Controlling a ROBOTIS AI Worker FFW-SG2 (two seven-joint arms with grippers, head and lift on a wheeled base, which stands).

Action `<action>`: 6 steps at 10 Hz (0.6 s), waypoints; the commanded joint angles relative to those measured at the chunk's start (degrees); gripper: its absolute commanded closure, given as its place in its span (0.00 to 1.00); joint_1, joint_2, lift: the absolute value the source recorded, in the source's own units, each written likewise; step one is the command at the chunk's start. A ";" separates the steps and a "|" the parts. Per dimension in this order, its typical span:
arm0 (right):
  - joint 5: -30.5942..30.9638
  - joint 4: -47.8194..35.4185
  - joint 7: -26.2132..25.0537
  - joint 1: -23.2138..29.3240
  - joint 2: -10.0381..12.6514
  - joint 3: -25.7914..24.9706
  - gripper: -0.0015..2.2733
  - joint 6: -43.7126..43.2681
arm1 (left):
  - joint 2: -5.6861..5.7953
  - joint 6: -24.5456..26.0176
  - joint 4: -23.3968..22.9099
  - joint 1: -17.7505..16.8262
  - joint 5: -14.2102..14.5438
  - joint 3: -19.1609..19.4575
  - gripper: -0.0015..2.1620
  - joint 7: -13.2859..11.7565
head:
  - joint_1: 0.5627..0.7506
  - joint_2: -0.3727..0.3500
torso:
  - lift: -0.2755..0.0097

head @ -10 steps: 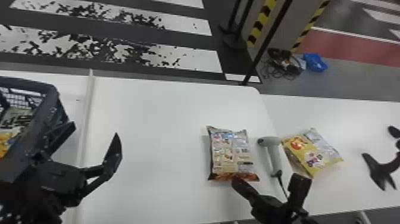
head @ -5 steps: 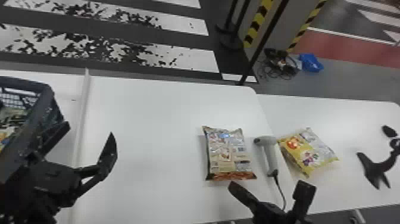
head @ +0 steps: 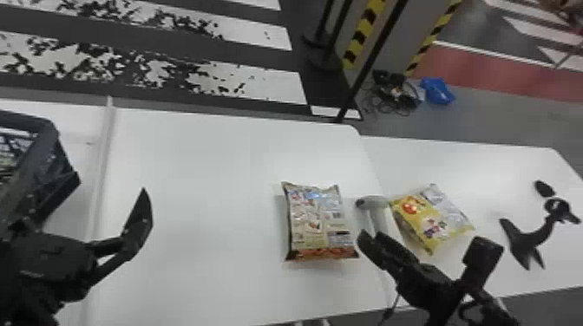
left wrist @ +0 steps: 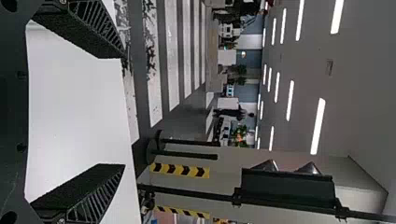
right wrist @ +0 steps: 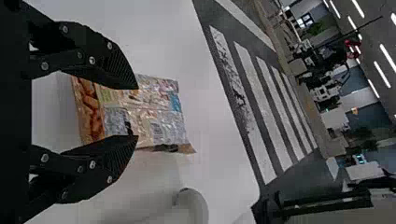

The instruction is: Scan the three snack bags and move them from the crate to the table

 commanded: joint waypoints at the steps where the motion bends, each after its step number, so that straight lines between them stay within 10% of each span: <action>1: 3.78 3.43 -0.04 -4.54 -1.69 -1.29 0.03 -1.14 | 0.01 -0.30 0.25 0.16 -0.09 0.06 0.01 0.11 | 0.70 0.03 | 0.75; 6: 13.71 21.80 -0.13 -15.27 -7.84 3.19 0.04 -11.51 | 0.27 -1.88 0.42 1.48 -0.53 0.06 0.01 0.64 | 0.70 0.03 | 0.75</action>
